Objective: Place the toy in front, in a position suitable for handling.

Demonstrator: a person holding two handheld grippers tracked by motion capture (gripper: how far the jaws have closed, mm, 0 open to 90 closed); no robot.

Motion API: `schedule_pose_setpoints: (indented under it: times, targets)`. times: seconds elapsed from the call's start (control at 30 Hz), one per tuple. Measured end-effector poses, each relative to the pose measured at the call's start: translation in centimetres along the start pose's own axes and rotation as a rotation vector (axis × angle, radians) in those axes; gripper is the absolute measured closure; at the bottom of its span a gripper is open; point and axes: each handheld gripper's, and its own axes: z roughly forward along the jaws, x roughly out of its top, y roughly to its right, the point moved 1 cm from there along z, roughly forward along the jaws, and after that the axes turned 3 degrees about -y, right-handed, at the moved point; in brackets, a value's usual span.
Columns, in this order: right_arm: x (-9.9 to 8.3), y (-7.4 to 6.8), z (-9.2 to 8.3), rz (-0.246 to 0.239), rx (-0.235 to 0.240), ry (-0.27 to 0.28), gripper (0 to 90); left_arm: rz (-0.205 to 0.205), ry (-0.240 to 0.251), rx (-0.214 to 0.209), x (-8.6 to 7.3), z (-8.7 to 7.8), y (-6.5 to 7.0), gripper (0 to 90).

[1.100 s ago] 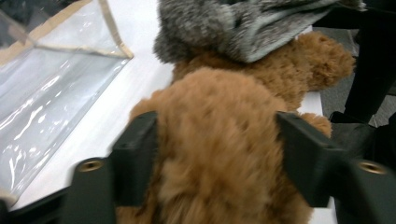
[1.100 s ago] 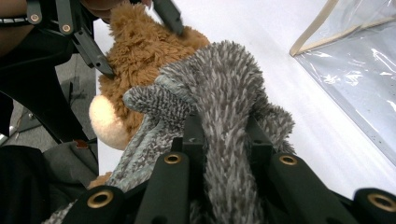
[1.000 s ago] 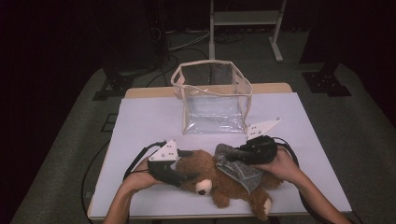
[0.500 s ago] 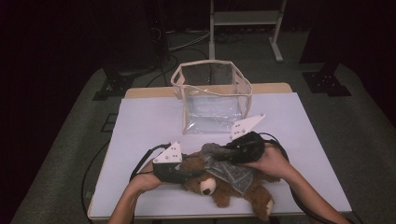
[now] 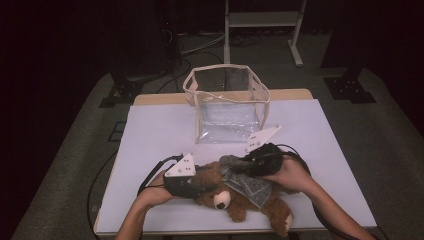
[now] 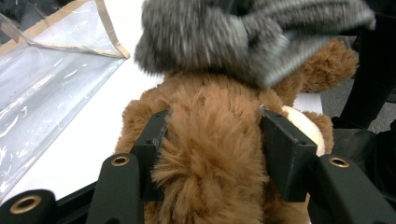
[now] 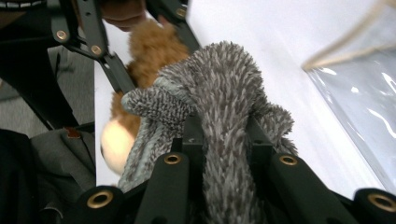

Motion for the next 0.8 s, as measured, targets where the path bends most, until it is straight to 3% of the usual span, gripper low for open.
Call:
schedule_pose_setpoints:
  times: [0.1,0.13,0.33,0.53,0.8]
  targets:
    - [-0.8,0.4,-0.9,0.025,-0.013,0.020,75.1,0.000,0.000,-0.002,0.0,0.0,0.1,46.3]
    - [-1.6,0.7,-1.6,0.054,-0.014,0.037,75.1,0.002,-0.001,-0.002,0.1,0.0,0.1,45.7]
    - [-3.1,0.8,-3.0,0.083,-0.026,0.077,75.1,0.001,-0.003,-0.004,0.0,-0.1,0.0,44.4]
    - [-4.4,0.7,-3.4,0.106,-0.019,0.090,75.2,-0.012,-0.012,-0.011,0.1,0.0,0.0,35.4]
    - [-6.5,1.1,-5.0,0.146,-0.066,0.098,75.1,-0.006,-0.019,-0.011,0.0,0.0,-0.1,37.8]
